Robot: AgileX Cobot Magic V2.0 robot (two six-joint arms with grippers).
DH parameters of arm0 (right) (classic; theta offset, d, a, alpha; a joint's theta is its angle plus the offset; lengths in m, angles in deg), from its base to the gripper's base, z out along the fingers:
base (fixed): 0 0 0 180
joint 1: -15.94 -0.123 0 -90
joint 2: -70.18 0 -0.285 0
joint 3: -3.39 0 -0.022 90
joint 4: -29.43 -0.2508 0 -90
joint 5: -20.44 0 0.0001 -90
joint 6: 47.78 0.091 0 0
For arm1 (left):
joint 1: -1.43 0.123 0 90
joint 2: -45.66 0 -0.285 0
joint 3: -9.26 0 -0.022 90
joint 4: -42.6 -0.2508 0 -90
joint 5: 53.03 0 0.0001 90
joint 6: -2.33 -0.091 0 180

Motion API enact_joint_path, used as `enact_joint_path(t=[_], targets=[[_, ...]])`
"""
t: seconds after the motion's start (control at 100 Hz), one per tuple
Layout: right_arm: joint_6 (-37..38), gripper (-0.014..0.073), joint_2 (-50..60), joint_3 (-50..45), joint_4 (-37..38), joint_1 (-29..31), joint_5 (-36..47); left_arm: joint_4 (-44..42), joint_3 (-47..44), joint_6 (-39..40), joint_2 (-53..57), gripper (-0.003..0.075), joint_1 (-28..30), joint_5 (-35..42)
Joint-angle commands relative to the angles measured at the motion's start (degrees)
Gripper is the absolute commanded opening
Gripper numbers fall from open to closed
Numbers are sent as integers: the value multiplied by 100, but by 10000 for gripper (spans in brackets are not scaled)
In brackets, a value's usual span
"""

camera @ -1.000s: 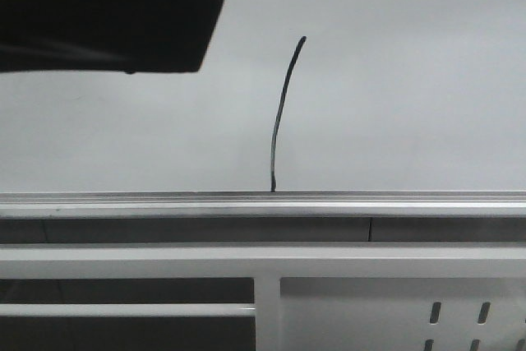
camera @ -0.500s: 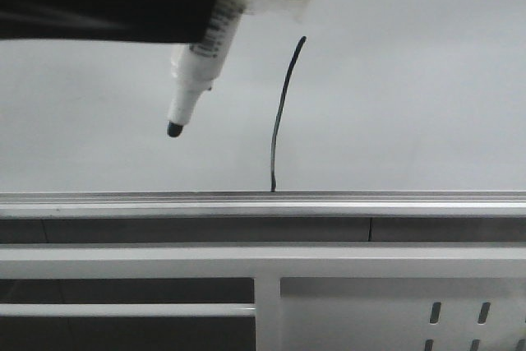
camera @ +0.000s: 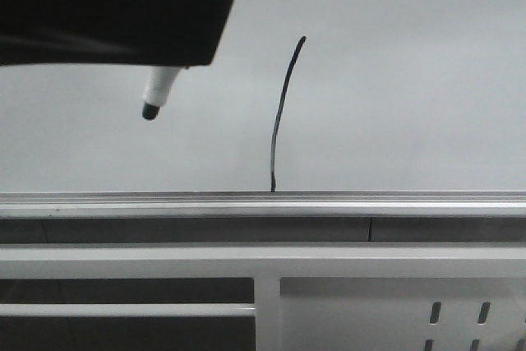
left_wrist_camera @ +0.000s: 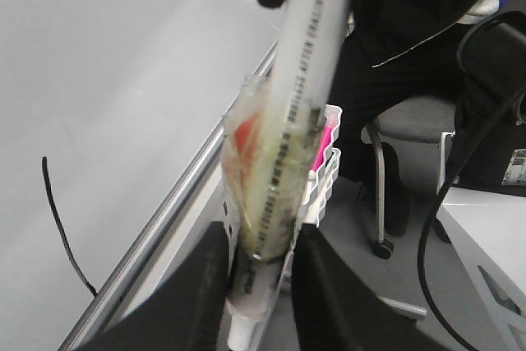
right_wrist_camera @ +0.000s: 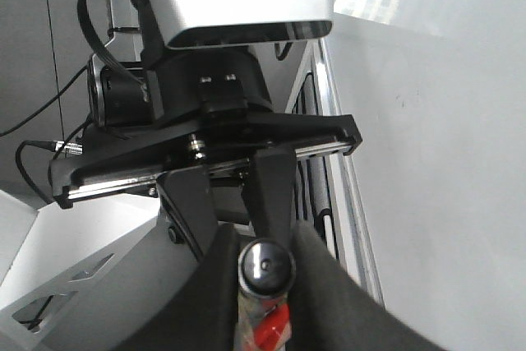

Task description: Write number 1 on whiteboard

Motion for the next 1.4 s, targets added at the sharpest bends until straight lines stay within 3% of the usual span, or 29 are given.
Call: enact_joint_path(t=[0.0, 0.65, 0.97, 1.39], targets=[[11, -77, 31, 152, -424, 25, 10, 45, 191, -1, 22, 169, -29, -32], [11, -77, 18, 152, -157, 25, 34, 45, 191, -1, 139, 165, -29, -44], [21, -77, 8, 152, -157, 25, -112, 129, 191, -1, 139, -19, -29, -31], [21, -77, 8, 152, -300, 25, -133, 195, 191, -1, 139, -19, -29, -31]])
